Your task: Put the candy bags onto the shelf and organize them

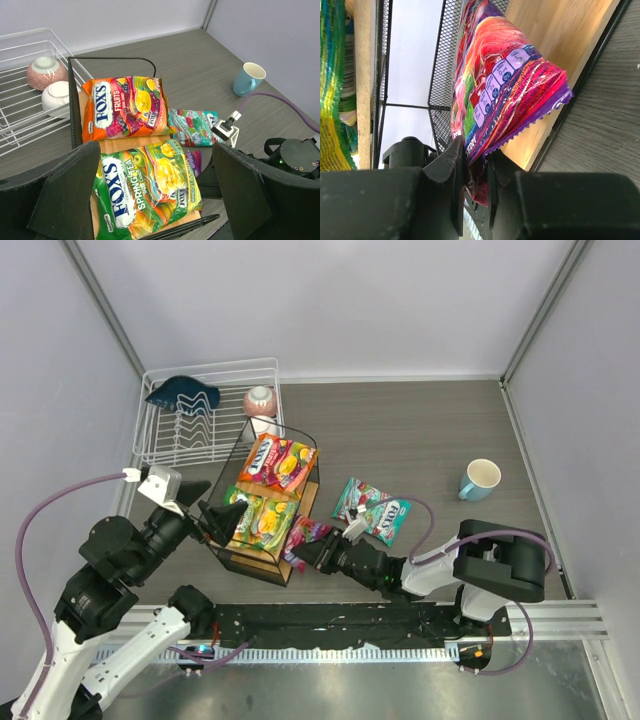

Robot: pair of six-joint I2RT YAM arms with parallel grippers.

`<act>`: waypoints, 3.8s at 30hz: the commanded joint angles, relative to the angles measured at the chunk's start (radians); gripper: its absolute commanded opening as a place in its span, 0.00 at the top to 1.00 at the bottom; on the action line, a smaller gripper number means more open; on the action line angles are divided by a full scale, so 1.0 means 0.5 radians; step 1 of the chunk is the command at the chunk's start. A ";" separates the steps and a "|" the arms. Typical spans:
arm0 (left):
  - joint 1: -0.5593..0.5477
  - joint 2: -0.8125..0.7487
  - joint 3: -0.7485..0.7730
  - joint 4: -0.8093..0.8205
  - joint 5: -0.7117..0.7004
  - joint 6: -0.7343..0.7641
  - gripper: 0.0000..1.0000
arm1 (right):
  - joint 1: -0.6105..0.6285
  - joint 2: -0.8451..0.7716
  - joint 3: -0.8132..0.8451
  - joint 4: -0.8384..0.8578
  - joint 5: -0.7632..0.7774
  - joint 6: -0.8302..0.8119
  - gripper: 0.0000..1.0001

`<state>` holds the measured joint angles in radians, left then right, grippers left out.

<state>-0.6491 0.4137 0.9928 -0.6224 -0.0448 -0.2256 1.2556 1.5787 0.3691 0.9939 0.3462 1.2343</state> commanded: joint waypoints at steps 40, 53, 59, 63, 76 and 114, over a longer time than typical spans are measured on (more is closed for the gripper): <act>-0.006 -0.027 -0.019 0.051 -0.024 -0.006 0.00 | 0.050 0.395 0.250 0.411 -0.149 0.075 0.99; -0.009 -0.021 -0.010 0.042 -0.042 0.003 0.00 | -0.216 0.358 0.195 0.436 -0.428 0.044 0.99; -0.006 -0.002 -0.019 0.057 -0.039 0.000 0.00 | -0.379 0.377 0.213 0.427 -0.600 -0.011 0.99; -0.006 0.022 -0.019 0.070 -0.030 -0.003 0.00 | -0.474 0.435 0.259 0.460 -0.757 -0.051 0.99; -0.009 0.044 -0.022 0.100 0.010 -0.033 0.00 | -0.686 0.702 0.375 0.700 -0.938 0.004 0.99; -0.009 0.019 -0.019 0.082 -0.002 -0.018 0.00 | -0.815 0.886 0.483 0.697 -0.987 -0.014 0.83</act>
<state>-0.6491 0.4271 0.9825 -0.6182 -0.0521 -0.2321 0.8577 2.0296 0.5964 1.2793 -0.1371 1.2404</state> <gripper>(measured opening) 0.996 0.214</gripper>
